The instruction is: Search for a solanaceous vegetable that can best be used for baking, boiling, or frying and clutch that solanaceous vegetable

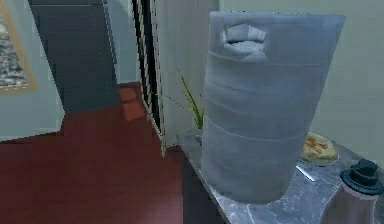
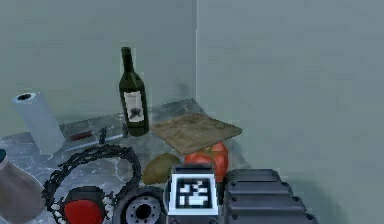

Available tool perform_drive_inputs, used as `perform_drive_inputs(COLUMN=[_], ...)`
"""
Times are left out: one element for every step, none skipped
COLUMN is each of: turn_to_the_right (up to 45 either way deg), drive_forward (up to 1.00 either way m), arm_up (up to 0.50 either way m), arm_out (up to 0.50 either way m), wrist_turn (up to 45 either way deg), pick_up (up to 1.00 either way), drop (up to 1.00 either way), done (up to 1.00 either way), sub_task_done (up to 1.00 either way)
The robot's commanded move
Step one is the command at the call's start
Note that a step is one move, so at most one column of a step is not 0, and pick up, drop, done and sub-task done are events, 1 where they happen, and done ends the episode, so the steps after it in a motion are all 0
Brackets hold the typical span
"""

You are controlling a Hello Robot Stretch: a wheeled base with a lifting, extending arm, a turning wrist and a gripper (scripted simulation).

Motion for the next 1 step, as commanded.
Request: perform_drive_inputs(turn_to_the_right=[0.0], drive_forward=[0.0], arm_up=[0.0], arm_out=[0.08], wrist_turn=[0.0], pick_up=[0.0], drop=[0.0], done=[0.0], sub_task_done=[0.0])
